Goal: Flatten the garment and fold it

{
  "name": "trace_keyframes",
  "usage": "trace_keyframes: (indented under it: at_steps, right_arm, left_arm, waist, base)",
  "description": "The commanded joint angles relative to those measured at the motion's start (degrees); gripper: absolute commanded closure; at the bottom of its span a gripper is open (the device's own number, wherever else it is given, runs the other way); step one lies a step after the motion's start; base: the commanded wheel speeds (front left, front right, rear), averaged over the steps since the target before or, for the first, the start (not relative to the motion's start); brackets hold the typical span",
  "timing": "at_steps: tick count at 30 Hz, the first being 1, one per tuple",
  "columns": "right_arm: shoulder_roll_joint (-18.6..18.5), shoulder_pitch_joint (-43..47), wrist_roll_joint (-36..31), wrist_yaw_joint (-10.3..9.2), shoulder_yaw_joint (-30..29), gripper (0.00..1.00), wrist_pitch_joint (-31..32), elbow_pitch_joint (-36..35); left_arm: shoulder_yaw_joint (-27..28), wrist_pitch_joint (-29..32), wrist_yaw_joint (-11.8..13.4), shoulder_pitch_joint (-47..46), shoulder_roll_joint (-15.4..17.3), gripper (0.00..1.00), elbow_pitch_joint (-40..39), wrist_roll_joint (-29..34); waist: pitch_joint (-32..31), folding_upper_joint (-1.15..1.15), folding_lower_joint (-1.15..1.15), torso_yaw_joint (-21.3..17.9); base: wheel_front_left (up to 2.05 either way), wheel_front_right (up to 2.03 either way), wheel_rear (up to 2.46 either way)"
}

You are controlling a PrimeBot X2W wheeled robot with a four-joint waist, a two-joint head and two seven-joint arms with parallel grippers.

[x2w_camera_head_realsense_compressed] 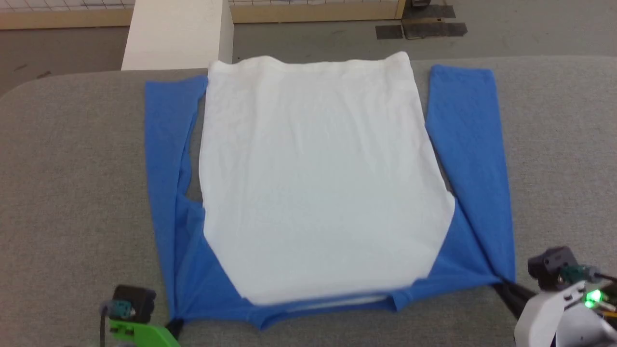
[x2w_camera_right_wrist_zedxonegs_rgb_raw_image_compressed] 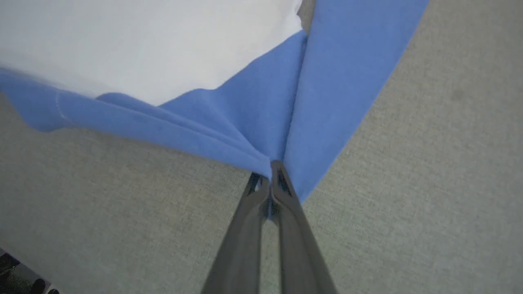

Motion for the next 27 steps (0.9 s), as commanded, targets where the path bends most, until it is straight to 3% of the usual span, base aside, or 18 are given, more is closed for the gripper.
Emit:
trace_keyframes:
  at_steps: [1,6,7,9,10,11,20,24,27]
  right_arm:
    - [0.5,2.3,0.1,-0.62,-2.1,1.0,2.1,-0.3]
    - [5.6,8.4,-0.4,-0.62,-4.1,1.0,6.1,-1.5]
    - [6.2,9.0,-0.5,-0.62,-4.1,1.0,6.0,-1.2]
    - [7.6,10.3,-0.2,-0.62,-4.2,0.66,6.2,-0.6]
    - [8.1,10.9,-0.2,-0.62,-4.3,0.49,6.3,-0.5]
    - [8.7,11.6,-0.3,-0.62,-4.5,0.0,6.3,-0.5]
    - [10.8,15.2,-2.0,-0.62,-6.6,0.0,2.7,-1.9]
    - [12.3,16.8,-2.3,-0.62,-8.4,0.0,0.4,-2.5]
    - [15.4,17.8,-3.5,-0.62,-12.0,0.0,-2.9,-3.2]
  left_arm:
    - [0.0,0.3,1.3,2.5,1.2,1.0,0.6,-0.6]
    - [-0.6,-2.6,1.1,4.1,-0.8,1.0,0.7,-0.2]
    - [-0.6,-3.4,0.9,3.9,-1.5,0.69,1.1,0.0]
    - [-0.8,-4.1,0.5,4.0,-3.2,0.0,1.7,-0.4]
    - [-0.7,-4.6,0.5,4.2,-3.8,0.0,1.9,-0.7]
    - [-0.6,-5.2,0.4,4.5,-4.5,0.0,2.0,-1.0]
    - [-0.2,-9.1,1.1,7.3,-7.3,0.0,0.9,-1.8]
    - [0.4,-10.0,2.0,8.6,-6.7,0.0,-0.2,-2.0]
    - [1.6,-11.3,4.1,9.9,-5.3,0.0,-1.0,-1.4]
  waist:
    - [-0.2,0.0,0.01,0.1]
    - [-0.3,0.0,0.01,0.6]
    - [-0.6,0.0,0.01,0.7]
    - [-1.8,0.0,0.01,0.9]
    - [-2.3,0.0,0.01,0.9]
    - [-2.9,0.0,0.01,0.9]
    - [-6.3,0.0,0.01,1.0]
    - [-7.4,0.0,0.01,1.5]
    - [-8.1,0.0,0.01,1.9]
  base:
    - [0.0,0.0,0.0]
    - [0.0,0.0,0.0]
    - [0.0,0.0,0.0]
    - [0.0,0.0,0.0]
    - [0.0,0.0,0.0]
    - [0.0,0.0,0.0]
    - [0.0,0.0,0.0]
    - [0.0,0.0,0.0]
    - [0.0,0.0,0.0]
